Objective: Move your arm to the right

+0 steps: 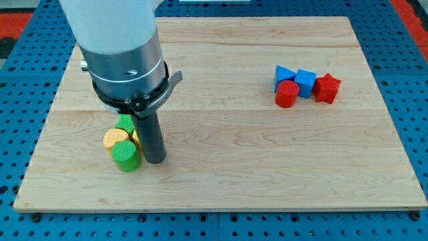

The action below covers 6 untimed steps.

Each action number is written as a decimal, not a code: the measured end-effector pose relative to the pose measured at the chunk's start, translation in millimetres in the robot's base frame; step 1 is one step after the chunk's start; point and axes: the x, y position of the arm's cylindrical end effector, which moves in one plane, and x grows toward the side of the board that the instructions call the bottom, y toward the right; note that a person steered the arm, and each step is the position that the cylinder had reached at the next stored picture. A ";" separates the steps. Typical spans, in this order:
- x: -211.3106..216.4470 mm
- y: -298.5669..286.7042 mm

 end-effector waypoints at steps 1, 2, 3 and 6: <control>0.0 0.0; 3.8 1.9; 5.1 2.6; 11.3 240.5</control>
